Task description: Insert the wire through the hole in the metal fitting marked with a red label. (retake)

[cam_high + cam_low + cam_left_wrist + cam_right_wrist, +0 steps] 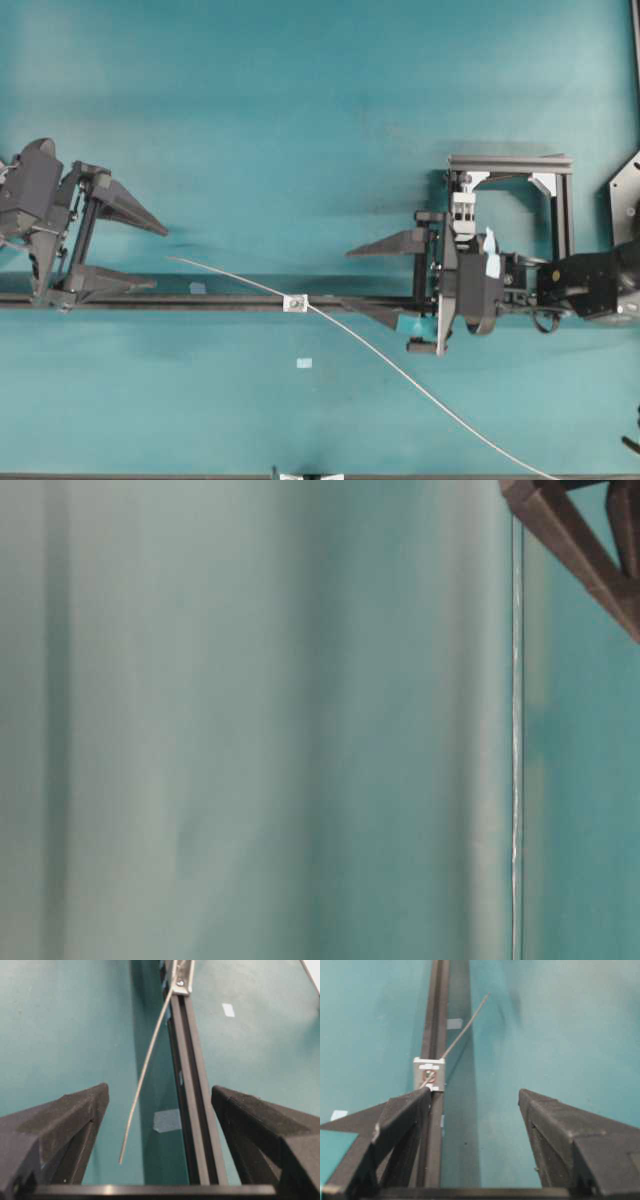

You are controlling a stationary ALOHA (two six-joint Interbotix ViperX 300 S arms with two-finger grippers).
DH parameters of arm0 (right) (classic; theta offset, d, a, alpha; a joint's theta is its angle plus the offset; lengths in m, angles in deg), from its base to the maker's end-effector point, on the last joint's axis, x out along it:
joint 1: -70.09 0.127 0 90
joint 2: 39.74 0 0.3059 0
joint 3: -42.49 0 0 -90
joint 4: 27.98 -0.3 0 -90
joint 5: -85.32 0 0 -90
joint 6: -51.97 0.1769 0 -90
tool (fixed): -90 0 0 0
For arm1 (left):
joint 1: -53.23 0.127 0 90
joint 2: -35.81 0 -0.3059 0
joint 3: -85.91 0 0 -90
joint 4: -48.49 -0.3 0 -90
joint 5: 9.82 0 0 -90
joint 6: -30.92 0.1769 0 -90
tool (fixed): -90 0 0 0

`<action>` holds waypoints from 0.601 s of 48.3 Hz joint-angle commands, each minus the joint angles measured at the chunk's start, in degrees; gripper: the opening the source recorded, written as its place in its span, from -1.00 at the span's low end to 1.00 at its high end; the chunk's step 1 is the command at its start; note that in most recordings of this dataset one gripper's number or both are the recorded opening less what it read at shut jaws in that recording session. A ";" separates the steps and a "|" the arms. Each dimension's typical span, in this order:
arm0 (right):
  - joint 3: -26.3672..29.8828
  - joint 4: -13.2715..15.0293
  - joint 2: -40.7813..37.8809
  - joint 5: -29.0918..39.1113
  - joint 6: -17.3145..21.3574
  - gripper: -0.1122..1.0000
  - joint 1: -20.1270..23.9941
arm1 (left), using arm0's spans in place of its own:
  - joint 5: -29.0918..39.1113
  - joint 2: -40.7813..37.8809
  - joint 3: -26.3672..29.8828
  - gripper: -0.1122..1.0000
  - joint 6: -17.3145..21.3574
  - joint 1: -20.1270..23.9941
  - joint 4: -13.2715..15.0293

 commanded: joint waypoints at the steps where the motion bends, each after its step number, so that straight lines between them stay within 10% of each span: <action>1: 0.00 -0.09 2.02 -0.26 0.09 0.63 -0.53 | -0.26 0.53 0.88 0.31 0.09 0.62 0.00; 29: -1.05 -0.09 4.31 2.46 0.35 0.63 -3.25 | -0.18 0.62 1.76 0.30 4.57 2.90 -0.18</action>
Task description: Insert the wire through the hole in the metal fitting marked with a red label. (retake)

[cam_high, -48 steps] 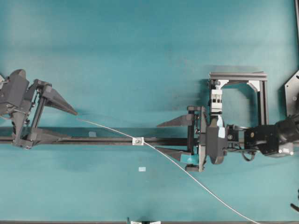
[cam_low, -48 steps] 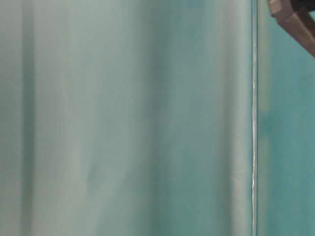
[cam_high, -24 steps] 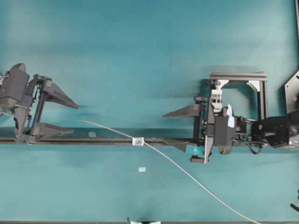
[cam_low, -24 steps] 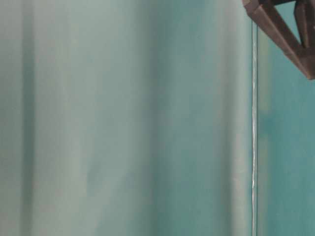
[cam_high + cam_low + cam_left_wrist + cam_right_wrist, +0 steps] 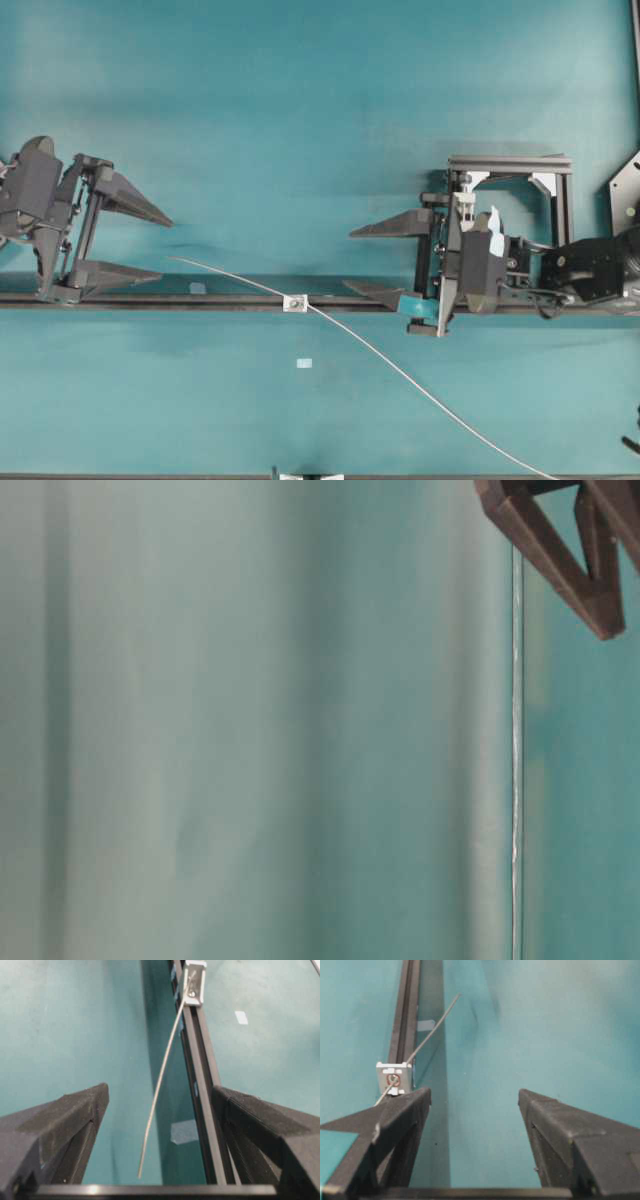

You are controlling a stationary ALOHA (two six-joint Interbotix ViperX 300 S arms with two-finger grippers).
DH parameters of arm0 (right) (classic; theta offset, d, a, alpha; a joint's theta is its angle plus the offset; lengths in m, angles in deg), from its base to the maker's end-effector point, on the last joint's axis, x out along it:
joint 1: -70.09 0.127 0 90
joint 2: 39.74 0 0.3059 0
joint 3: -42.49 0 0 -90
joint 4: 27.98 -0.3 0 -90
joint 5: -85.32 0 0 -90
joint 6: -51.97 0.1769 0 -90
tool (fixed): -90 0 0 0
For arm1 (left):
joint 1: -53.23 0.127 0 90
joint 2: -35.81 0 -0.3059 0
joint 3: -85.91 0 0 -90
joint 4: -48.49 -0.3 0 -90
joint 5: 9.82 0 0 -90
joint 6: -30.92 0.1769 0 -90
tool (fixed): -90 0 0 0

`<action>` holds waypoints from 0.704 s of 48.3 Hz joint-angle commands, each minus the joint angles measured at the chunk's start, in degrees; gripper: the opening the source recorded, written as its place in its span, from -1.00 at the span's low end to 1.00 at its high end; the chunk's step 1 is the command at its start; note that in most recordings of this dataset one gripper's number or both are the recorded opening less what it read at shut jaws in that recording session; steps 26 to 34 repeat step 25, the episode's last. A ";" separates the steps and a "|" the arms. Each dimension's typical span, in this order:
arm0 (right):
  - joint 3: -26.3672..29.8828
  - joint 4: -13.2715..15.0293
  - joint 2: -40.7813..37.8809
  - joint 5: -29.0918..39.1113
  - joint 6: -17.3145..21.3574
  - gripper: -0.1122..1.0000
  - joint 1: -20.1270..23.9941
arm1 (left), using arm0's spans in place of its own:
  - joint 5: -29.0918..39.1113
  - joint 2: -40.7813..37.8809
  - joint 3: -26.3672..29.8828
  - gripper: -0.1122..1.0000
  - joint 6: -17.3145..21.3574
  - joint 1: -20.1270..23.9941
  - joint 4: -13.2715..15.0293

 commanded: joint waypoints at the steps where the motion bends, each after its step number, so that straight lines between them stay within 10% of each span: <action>1: 0.26 -0.09 1.93 0.62 0.09 0.63 -0.53 | -0.26 0.44 0.88 0.30 0.18 0.88 -0.18; 34: 0.44 -0.18 2.20 1.23 0.53 0.63 -1.67 | -0.18 0.44 0.70 0.30 0.35 1.58 -0.18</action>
